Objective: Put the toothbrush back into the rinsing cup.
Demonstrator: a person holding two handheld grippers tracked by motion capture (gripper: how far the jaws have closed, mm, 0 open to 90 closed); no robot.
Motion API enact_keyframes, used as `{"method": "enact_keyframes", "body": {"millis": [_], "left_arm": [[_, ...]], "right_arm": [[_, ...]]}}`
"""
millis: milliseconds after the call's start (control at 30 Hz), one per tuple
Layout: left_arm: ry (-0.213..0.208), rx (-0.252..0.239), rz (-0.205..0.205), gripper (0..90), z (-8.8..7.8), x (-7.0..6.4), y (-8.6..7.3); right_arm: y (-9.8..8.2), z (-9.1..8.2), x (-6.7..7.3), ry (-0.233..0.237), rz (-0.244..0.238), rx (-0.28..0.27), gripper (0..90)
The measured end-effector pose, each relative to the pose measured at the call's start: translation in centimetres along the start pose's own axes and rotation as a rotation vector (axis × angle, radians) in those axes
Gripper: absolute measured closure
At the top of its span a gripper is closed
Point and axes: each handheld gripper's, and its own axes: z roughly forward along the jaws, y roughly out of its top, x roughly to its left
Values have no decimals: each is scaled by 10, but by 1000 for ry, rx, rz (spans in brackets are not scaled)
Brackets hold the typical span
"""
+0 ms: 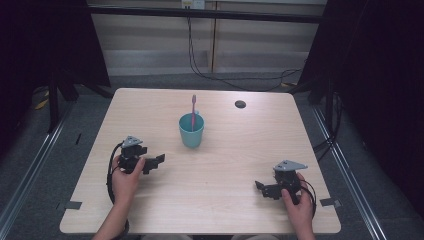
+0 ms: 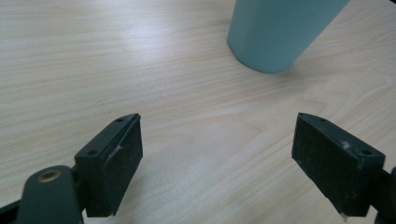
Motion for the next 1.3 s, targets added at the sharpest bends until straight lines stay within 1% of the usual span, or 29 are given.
{"method": "enact_keyframes", "body": {"millis": [133, 167, 200, 233, 300, 600, 867, 900, 933, 1067, 1167, 1233, 1300], "left_arm": [[2, 5, 3, 164, 0, 1, -4], [6, 15, 16, 164, 0, 2, -5], [8, 16, 15, 164, 0, 1, -6], [9, 23, 24, 164, 0, 2, -7], [15, 26, 28, 164, 0, 2, -8], [26, 45, 55, 164, 1, 2, -11], [33, 59, 66, 164, 3, 1, -13], [40, 60, 72, 164, 3, 1, -13], [40, 73, 87, 164, 2, 1, -13], [43, 71, 80, 164, 3, 0, -13], [47, 85, 98, 163, 3, 0, -13], [59, 88, 109, 163, 4, -1, -13], [63, 99, 125, 160, 4, -2, -13]], "right_arm": [[0, 0, 0, 0, 2, 0, 81], [0, 0, 0, 0, 1, 0, 81], [0, 0, 0, 0, 1, 0, 81], [0, 0, 0, 0, 1, 0, 81], [0, 0, 0, 0, 1, 0, 81], [0, 0, 0, 0, 2, 0, 81], [0, 0, 0, 0, 1, 0, 81], [0, 0, 0, 0, 0, 0, 81], [0, 0, 0, 0, 2, 0, 81], [0, 0, 0, 0, 1, 0, 81], [0, 0, 0, 0, 1, 0, 81], [0, 0, 0, 0, 1, 0, 81], [0, 0, 0, 0, 2, 0, 81]]}}
